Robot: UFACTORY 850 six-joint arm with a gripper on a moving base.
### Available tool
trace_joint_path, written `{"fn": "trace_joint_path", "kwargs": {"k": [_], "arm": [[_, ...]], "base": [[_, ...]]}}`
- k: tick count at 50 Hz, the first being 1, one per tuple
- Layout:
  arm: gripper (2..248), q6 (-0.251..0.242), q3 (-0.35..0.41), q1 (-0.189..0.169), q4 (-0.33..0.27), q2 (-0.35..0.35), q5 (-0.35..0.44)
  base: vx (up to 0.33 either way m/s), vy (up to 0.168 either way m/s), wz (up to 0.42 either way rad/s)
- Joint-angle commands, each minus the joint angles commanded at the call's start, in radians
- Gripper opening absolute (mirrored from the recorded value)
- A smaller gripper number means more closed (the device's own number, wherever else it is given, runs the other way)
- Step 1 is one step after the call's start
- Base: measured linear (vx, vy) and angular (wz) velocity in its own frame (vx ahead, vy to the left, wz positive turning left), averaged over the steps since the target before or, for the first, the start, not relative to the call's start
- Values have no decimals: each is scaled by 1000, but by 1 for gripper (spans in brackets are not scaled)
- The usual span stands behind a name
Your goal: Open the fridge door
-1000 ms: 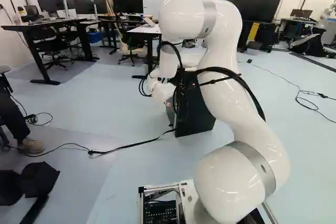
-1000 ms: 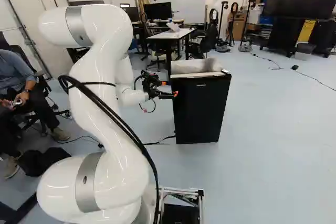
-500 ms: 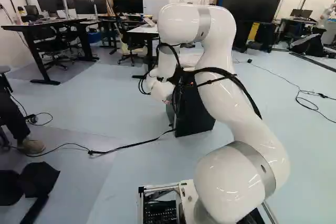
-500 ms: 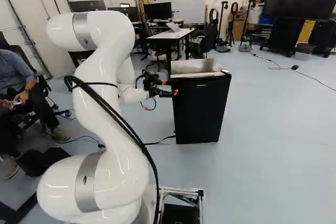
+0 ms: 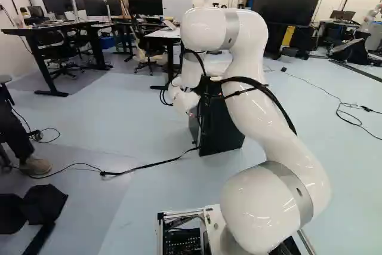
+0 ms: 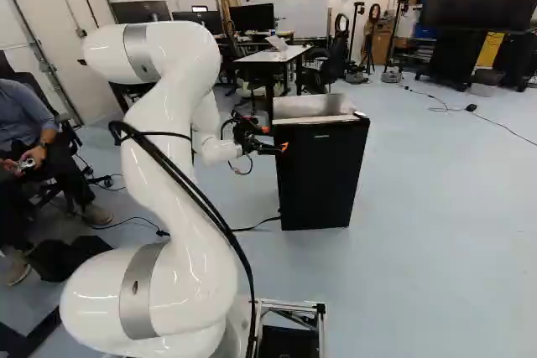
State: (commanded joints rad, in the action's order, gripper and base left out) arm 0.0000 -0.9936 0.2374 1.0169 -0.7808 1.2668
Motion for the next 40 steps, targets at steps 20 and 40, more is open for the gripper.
{"fn": "trace_joint_path", "kwargs": {"k": [20, 40], "arm": [[247, 0, 31, -19, 41, 18, 0], [247, 0, 137, -27, 85, 80, 0]], "base": [[0, 0, 0], [-1, -4, -7]]}}
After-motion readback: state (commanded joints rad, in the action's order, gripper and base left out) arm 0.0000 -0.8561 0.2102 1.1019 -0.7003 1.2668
